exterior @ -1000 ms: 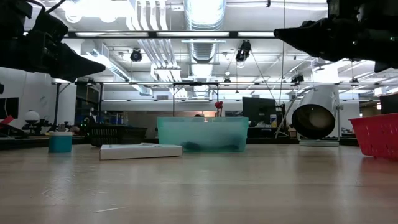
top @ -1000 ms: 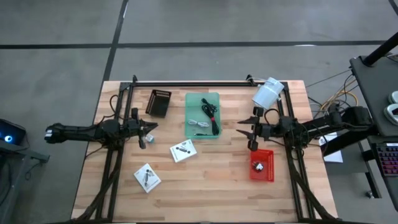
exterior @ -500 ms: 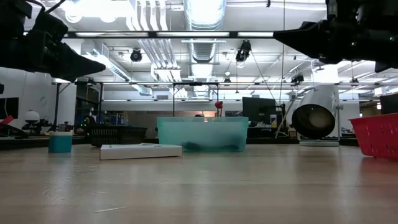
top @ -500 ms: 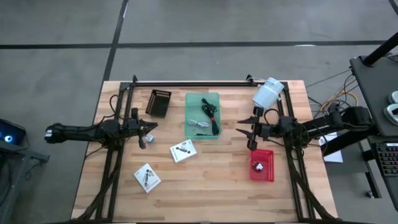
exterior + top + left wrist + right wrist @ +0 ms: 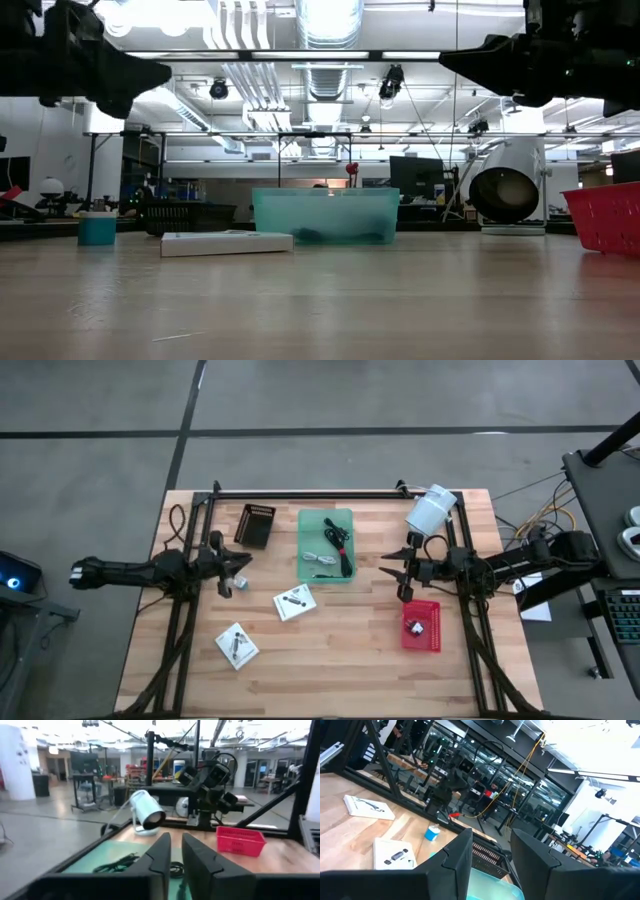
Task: Pick and place items into bin
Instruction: Put the top white card reader box into the black bin
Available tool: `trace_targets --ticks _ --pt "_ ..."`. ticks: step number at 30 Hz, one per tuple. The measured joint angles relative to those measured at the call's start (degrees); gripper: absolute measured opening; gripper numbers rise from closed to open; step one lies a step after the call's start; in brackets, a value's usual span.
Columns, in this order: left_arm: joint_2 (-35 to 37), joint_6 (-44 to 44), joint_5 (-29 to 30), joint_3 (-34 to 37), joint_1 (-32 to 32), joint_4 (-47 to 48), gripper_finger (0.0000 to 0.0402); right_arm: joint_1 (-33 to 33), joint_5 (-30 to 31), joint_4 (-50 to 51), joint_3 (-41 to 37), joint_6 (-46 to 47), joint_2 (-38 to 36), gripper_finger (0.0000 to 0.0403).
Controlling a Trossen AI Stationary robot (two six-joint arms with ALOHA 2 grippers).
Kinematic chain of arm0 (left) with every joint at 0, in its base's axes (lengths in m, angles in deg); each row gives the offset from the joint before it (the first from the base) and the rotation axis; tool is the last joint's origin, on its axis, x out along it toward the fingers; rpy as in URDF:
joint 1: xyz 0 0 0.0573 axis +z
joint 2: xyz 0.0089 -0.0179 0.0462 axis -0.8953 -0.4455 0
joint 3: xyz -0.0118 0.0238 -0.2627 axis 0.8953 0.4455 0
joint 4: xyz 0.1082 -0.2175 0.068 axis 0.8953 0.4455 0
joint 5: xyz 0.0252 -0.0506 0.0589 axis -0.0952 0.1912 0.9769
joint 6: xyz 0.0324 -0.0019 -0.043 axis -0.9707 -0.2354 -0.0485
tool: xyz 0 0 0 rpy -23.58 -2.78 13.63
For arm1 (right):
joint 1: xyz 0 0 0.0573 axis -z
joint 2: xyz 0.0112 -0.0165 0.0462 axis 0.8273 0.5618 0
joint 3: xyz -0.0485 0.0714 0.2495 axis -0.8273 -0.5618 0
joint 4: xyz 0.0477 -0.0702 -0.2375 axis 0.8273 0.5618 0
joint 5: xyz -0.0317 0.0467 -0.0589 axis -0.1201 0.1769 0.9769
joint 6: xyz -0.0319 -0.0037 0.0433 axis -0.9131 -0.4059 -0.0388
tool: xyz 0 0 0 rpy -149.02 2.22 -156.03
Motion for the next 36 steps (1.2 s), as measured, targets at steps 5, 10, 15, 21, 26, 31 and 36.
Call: trace_targets --ticks 5,10,15,21,26,31,36 --pt "-4.9 4.2 0.6 -0.2 0.0 -2.1 0.0108 0.0 0.0 0.2 0.0 0.0 0.0 0.0116" --pt "-11.4 11.1 -0.6 -1.4 0.0 -9.8 0.0173 0.0 0.0 0.3 0.0 0.0 0.0 0.0118" --pt "-20.0 12.0 -1.1 -5.9 0.0 -10.8 0.0184 0.0 0.0 1.4 0.0 0.1 0.0 0.0113" --pt "-33.6 12.0 -1.2 -12.8 0.0 -10.5 0.0185 0.0 0.0 1.5 0.0 0.2 0.0 0.0105" --pt "-45.0 12.9 -0.8 -20.6 0.0 -6.5 0.0185 0.0 0.0 1.6 0.0 0.2 0.0 0.0106" --pt "-53.7 13.3 0.9 -29.8 0.0 9.3 0.0185 0.0 0.0 2.6 0.0 0.1 0.0 0.0105" --pt "-59.4 13.5 0.9 -36.7 0.0 17.0 0.0185 0.0 0.0 2.8 0.0 0.0 -0.1 0.0099"
